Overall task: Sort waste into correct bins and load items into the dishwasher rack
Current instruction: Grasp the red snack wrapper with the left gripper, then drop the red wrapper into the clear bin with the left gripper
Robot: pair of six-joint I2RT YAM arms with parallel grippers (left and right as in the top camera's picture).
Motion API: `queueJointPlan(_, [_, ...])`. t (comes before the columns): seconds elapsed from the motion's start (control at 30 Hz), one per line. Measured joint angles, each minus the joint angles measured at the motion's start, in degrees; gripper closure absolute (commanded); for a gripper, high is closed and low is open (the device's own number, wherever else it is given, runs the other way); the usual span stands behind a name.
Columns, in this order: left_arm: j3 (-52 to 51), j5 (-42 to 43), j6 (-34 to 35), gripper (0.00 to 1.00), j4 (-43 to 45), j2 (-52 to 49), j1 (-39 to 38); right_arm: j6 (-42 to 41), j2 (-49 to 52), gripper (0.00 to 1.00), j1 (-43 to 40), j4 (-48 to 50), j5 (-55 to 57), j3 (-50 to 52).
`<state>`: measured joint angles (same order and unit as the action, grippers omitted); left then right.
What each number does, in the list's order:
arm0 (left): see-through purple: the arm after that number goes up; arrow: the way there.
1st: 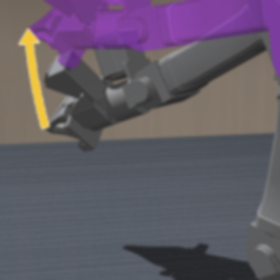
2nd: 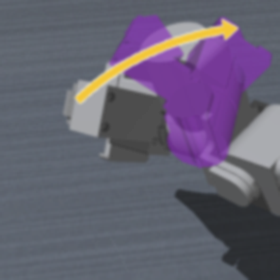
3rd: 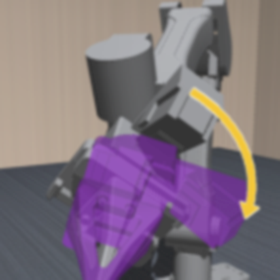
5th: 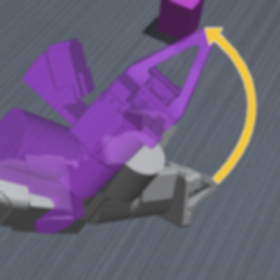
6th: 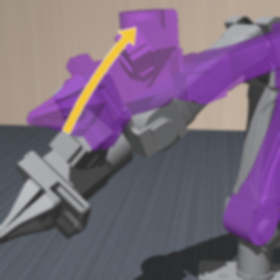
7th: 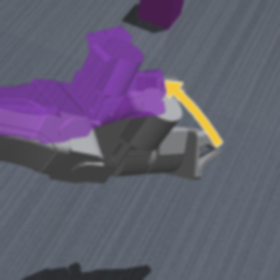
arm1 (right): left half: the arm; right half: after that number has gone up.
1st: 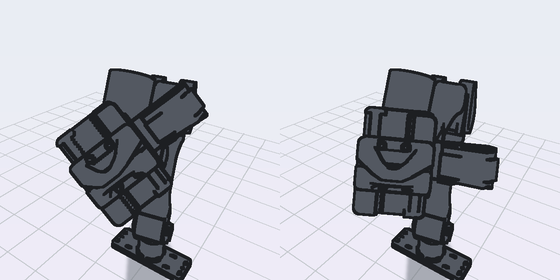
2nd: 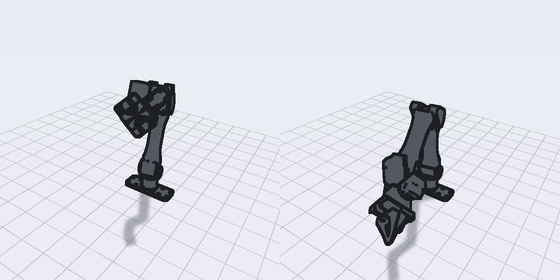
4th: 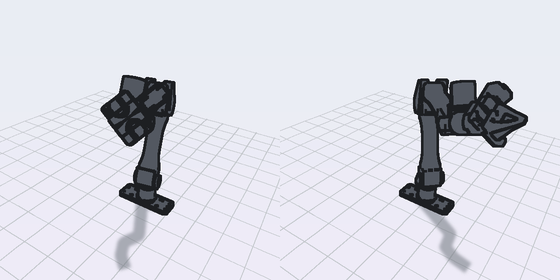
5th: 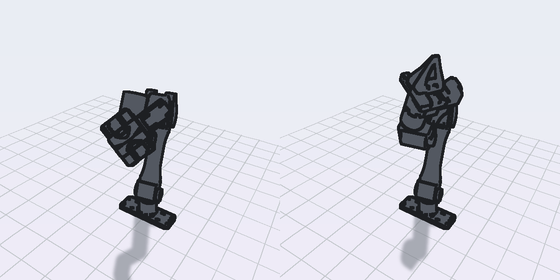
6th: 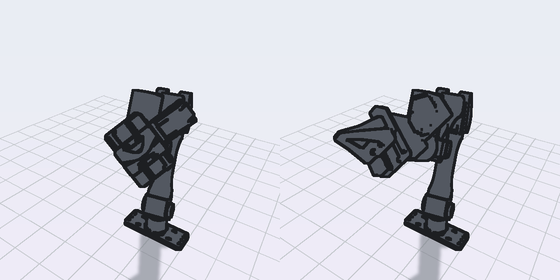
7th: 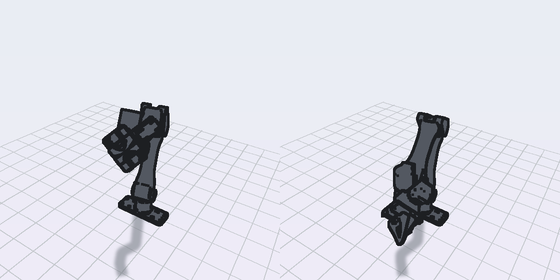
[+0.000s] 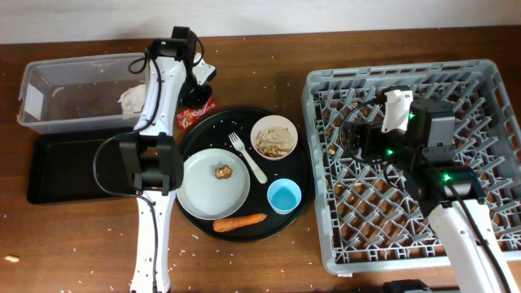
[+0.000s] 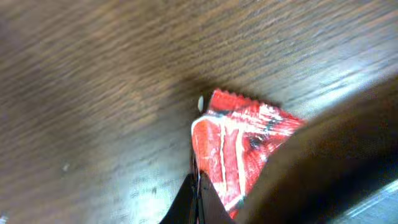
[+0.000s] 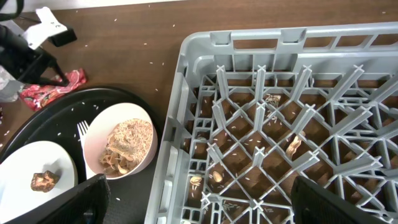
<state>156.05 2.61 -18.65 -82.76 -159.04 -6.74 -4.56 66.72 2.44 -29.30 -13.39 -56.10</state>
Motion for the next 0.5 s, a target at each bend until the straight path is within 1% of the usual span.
queueJointPlan(0.13, [11.5, 0.11, 4.79, 1.0, -6.4, 0.52, 0.02, 0.02, 0.11, 0.08, 0.0, 0.02, 0.02, 0.0])
queueJointPlan(0.2, [17.53, 0.17, 6.54, 1.0, -8.13, 2.99, 0.52, 0.02, 0.11, 0.08, 0.0, 0.09, 0.0, 0.0])
queueJointPlan(0.27, [21.81, 0.17, 7.85, 1.0, -8.7, 7.5, 2.27, 0.0, 0.11, 0.08, 0.0, 0.07, 0.02, 0.0])
queueJointPlan(0.33, [23.52, -1.33, 8.44, 1.0, -9.6, 11.58, 4.92, 0.02, 0.11, 0.08, 0.0, 0.04, 0.02, 0.0])
queueJointPlan(0.43, [23.56, -7.28, 9.33, 1.0, -12.37, 13.4, 9.6, 0.0, 0.11, 0.08, 0.0, 0.0, 0.0, 0.0])
queueJointPlan(0.47, [22.62, -8.52, 9.73, 0.99, -12.33, 13.25, 11.26, 0.02, 0.11, 0.08, 0.0, 0.02, 0.02, 0.0])
queueJointPlan(0.5, [21.14, -9.66, 10.45, 0.85, -11.89, 12.83, 13.44, 0.0, 0.11, 0.08, 0.0, 0.02, 0.02, 0.0])
